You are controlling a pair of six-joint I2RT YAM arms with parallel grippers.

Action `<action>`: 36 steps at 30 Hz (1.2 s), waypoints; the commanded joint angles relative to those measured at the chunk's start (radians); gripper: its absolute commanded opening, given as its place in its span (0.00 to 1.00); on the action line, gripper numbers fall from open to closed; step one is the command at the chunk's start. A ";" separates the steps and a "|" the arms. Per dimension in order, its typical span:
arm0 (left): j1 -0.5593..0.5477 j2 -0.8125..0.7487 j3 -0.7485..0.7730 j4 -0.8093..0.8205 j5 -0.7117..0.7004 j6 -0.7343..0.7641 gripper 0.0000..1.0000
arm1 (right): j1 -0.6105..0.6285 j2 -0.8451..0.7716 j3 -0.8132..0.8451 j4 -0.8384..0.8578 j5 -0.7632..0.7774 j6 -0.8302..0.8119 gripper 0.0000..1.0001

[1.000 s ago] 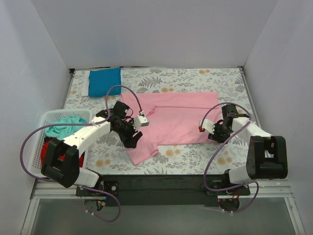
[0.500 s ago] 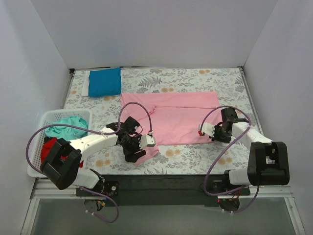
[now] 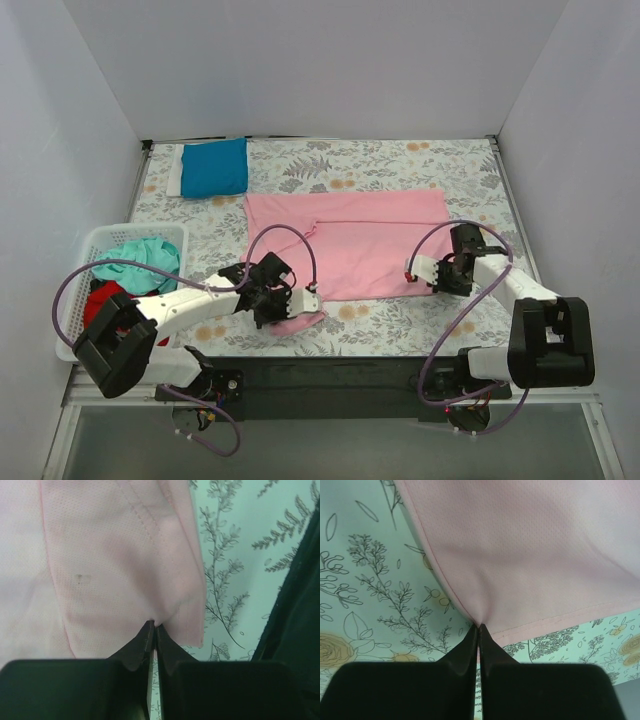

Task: Fold and stack the t-shirts
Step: Fold the tshirt

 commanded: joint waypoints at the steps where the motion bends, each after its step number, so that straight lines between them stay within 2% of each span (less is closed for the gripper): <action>1: -0.017 -0.033 -0.039 -0.103 0.026 -0.004 0.00 | 0.005 -0.067 -0.031 -0.074 -0.003 -0.009 0.01; 6: 0.011 -0.130 0.080 -0.251 0.095 -0.027 0.00 | 0.002 -0.145 -0.028 -0.152 -0.012 -0.022 0.01; 9: 0.057 -0.127 0.172 -0.296 0.117 -0.008 0.00 | -0.002 -0.153 0.011 -0.176 -0.029 -0.017 0.01; 17: 0.265 0.071 0.424 -0.313 0.163 0.110 0.00 | -0.029 0.002 0.209 -0.229 -0.068 -0.017 0.01; 28: 0.399 0.361 0.709 -0.267 0.154 0.200 0.00 | -0.045 0.272 0.447 -0.252 -0.052 -0.043 0.01; 36: 0.422 0.514 0.872 -0.264 0.141 0.229 0.00 | -0.050 0.422 0.559 -0.252 -0.051 -0.040 0.01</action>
